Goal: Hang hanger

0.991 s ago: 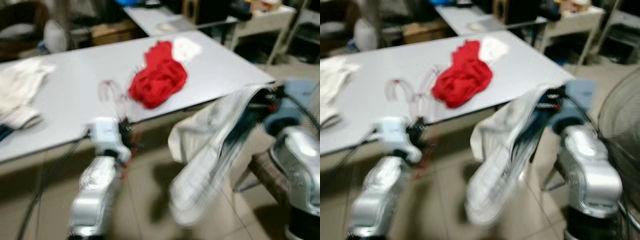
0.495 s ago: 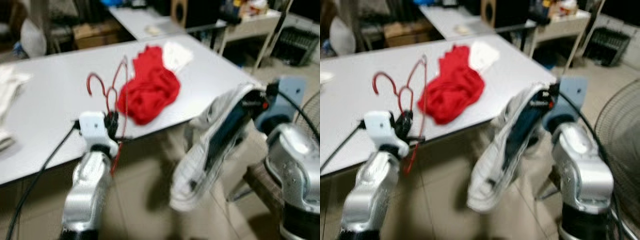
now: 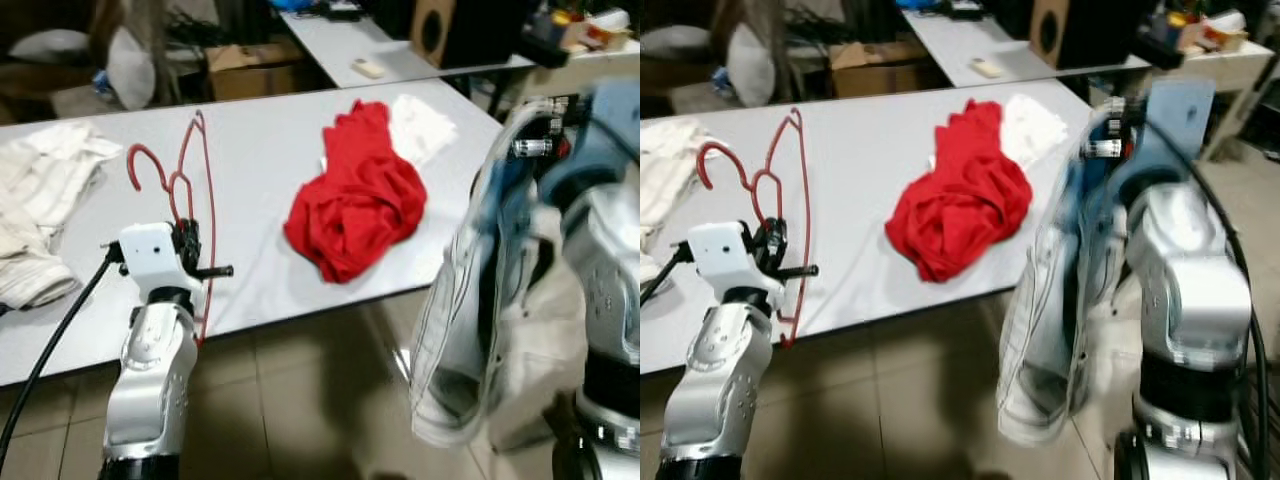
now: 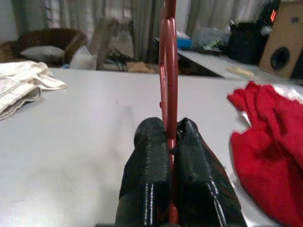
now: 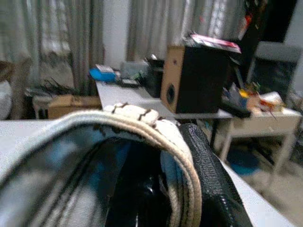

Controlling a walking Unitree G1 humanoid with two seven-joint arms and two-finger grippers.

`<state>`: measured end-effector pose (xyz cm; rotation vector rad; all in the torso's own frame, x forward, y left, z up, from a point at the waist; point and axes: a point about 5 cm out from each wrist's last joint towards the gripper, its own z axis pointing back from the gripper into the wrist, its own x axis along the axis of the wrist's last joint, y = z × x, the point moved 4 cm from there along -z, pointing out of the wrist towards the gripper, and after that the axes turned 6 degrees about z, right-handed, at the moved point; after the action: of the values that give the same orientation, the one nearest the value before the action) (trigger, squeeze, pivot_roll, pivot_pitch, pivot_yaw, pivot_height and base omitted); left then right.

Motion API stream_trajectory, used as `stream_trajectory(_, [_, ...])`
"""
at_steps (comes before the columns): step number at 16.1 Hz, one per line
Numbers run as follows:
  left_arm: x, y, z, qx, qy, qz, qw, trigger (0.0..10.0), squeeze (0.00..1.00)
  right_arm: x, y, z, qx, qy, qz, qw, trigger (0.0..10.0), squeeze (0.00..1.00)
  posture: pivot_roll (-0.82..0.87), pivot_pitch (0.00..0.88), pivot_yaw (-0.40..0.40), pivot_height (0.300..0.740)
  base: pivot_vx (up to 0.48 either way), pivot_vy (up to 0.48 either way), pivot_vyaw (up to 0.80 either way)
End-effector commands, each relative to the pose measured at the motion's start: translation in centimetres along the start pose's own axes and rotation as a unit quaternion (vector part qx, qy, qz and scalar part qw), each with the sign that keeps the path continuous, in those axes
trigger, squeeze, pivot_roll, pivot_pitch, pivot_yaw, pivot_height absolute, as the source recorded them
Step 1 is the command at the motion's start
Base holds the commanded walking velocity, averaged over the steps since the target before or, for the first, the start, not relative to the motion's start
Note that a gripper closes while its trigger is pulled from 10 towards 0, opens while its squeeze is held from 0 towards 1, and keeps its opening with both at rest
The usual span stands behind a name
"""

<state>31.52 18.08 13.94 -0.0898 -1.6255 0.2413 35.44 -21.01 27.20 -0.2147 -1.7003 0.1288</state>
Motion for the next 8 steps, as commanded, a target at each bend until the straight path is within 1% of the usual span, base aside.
stream_trajectory(1, [0.0,0.3,-0.1,0.005,0.0,-0.009,1.0,10.0,0.0,1.4,1.0,-1.4,0.015,-0.027,0.005,1.0,10.0,0.0,-0.16,0.0,-0.011,0.74,0.379,0.0,0.0])
stream_trajectory(2, [0.2,0.6,-0.2,0.009,-0.002,-0.01,1.0,10.0,0.0,2.3,1.9,-2.7,0.034,-0.041,0.013,0.999,10.0,0.0,-0.15,0.0,-0.013,0.74,0.375,0.0,0.0])
stream_trajectory(3, [0.4,0.9,-0.3,0.012,-0.005,-0.011,1.0,10.0,0.0,4.4,2.3,-4.9,0.047,-0.072,0.043,0.995,10.0,0.0,-0.15,0.0,-0.013,0.74,0.375,0.0,0.0])
stream_trajectory(4, [0.4,0.9,-0.4,0.013,-0.005,-0.01,1.0,10.0,0.0,5.3,2.3,-5.7,0.051,-0.084,0.048,0.994,10.0,0.0,-0.15,0.0,-0.009,0.74,0.375,0.0,0.0])
stream_trajectory(5, [0.5,0.9,-0.5,0.01,-0.005,-0.012,1.0,10.0,0.0,9.1,1.9,-7.3,0.053,-0.131,0.054,0.988,10.0,0.0,-0.15,0.0,-0.006,0.74,0.379,0.0,0.0])
stream_trajectory(6, [0.5,0.7,-0.7,0.006,-0.006,-0.014,1.0,10.0,0.0,15.0,1.3,-8.1,0.06,-0.206,0.028,0.976,10.0,0.0,-0.15,0.0,-0.007,0.74,0.379,0.0,0.0])
stream_trajectory(7, [0.7,0.6,-0.8,0.002,-0.009,-0.014,1.0,10.0,0.0,21.4,0.7,-7.1,0.078,-0.295,-0.03,0.952,10.0,0.0,-0.15,0.0,-0.007,0.74,0.379,0.0,0.0])
stream_trajectory(8, [0.8,0.5,-0.8,0.002,-0.011,-0.015,1.0,10.0,0.0,24.4,0.3,-6.0,0.091,-0.342,-0.061,0.933,10.0,0.0,-0.14,0.0,-0.021,0.74,0.371,0.0,0.0])
